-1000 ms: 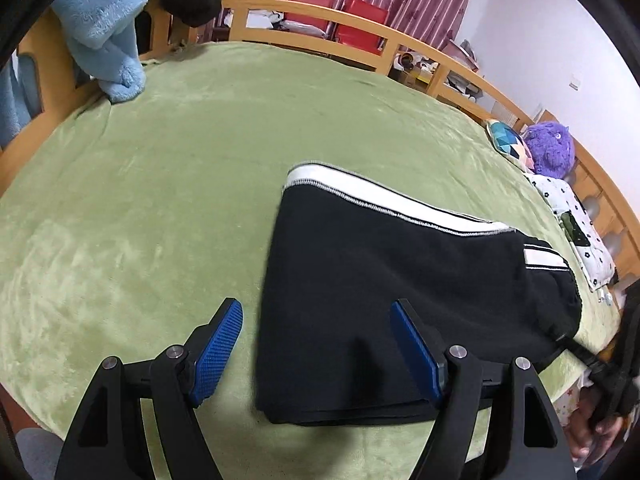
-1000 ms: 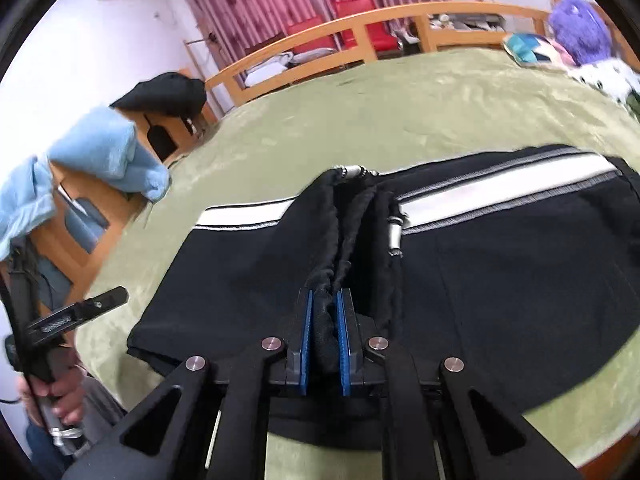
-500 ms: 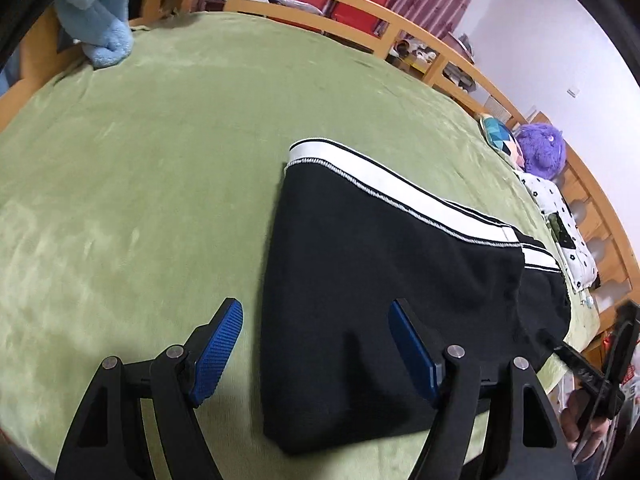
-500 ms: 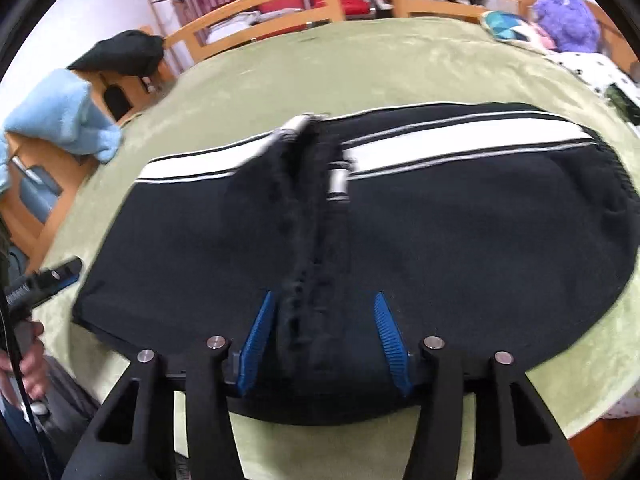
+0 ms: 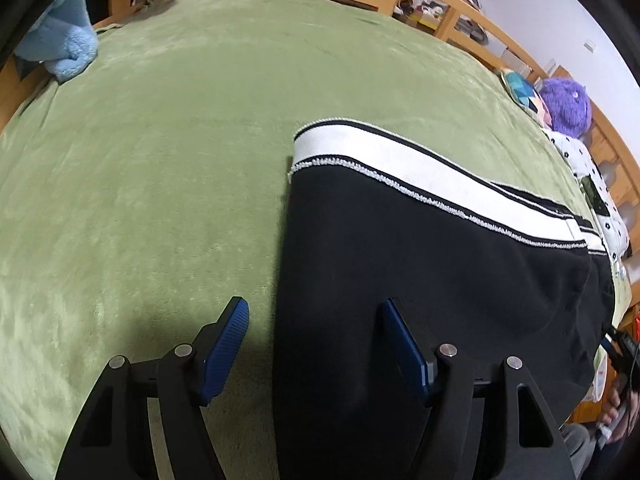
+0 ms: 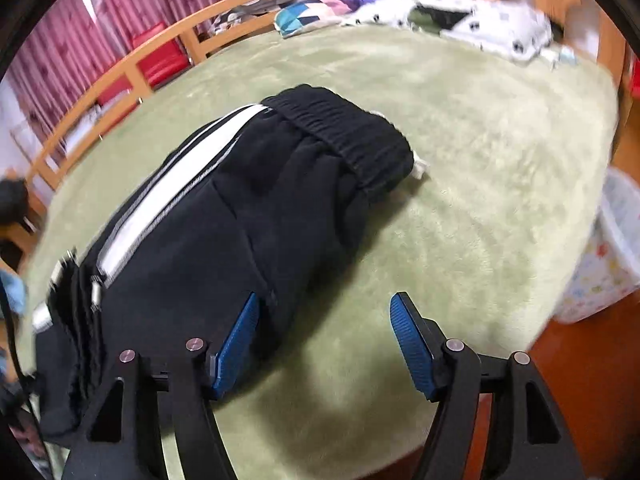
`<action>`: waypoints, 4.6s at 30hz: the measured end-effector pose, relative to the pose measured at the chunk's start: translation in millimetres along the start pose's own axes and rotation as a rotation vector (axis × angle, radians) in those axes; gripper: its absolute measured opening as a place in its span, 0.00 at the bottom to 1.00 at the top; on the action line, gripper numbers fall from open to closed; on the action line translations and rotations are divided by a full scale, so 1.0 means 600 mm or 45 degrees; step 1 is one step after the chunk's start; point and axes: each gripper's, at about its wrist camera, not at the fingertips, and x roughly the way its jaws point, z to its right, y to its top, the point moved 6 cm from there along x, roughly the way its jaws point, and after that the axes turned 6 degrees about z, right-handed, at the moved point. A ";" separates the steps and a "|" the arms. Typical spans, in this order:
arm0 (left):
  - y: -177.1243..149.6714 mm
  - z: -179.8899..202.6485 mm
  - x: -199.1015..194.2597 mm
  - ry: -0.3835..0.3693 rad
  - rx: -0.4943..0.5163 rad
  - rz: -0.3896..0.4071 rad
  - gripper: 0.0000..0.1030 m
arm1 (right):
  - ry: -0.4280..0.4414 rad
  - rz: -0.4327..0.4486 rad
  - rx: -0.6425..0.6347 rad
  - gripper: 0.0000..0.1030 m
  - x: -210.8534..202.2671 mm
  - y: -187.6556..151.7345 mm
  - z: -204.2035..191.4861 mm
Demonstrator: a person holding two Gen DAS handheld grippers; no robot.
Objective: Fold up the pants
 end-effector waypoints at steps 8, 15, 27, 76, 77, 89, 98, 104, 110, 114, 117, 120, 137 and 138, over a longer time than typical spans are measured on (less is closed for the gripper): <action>0.003 0.001 0.007 -0.002 0.010 -0.013 0.65 | 0.062 -0.004 0.057 0.67 0.044 0.021 -0.002; 0.008 0.012 0.023 -0.025 0.041 -0.036 0.65 | 0.088 0.023 0.114 0.72 0.085 0.051 -0.014; 0.026 0.032 0.002 -0.185 0.082 -0.001 0.09 | 0.105 0.107 0.068 0.24 0.076 0.085 -0.053; -0.150 -0.307 -0.226 -0.003 -0.422 0.171 0.62 | 0.185 -0.121 -0.425 0.48 -0.101 -0.213 -0.330; -0.156 -0.318 -0.217 -0.034 -0.473 0.169 0.62 | 0.184 -0.121 -0.423 0.49 -0.106 -0.215 -0.333; -0.152 -0.283 -0.210 -0.262 -0.555 0.326 0.44 | 0.177 -0.082 -0.472 0.49 -0.151 -0.232 -0.356; -0.161 -0.299 -0.153 -0.214 -0.704 0.262 0.41 | 0.208 -0.107 -0.412 0.49 -0.152 -0.248 -0.353; -0.109 -0.268 -0.232 -0.159 -0.614 0.406 0.13 | 0.243 -0.065 -0.393 0.49 -0.171 -0.235 -0.329; -0.014 -0.122 -0.340 0.084 -0.211 0.561 0.13 | 0.311 0.017 -0.353 0.49 -0.201 -0.188 -0.285; 0.045 0.061 -0.401 0.119 0.147 0.659 0.13 | 0.335 0.076 -0.337 0.49 -0.217 -0.149 -0.246; 0.066 0.189 -0.421 0.059 0.317 0.688 0.13 | 0.330 0.126 -0.330 0.49 -0.226 -0.116 -0.212; 0.077 0.326 -0.421 -0.032 0.456 0.689 0.12 | 0.303 0.156 -0.324 0.49 -0.230 -0.085 -0.178; -0.003 0.424 -0.202 -0.233 0.353 0.332 0.48 | 0.392 0.101 -0.255 0.50 -0.182 -0.035 -0.109; -0.009 0.398 -0.195 -0.181 0.338 0.321 0.48 | 0.425 0.090 -0.248 0.50 -0.167 -0.034 -0.122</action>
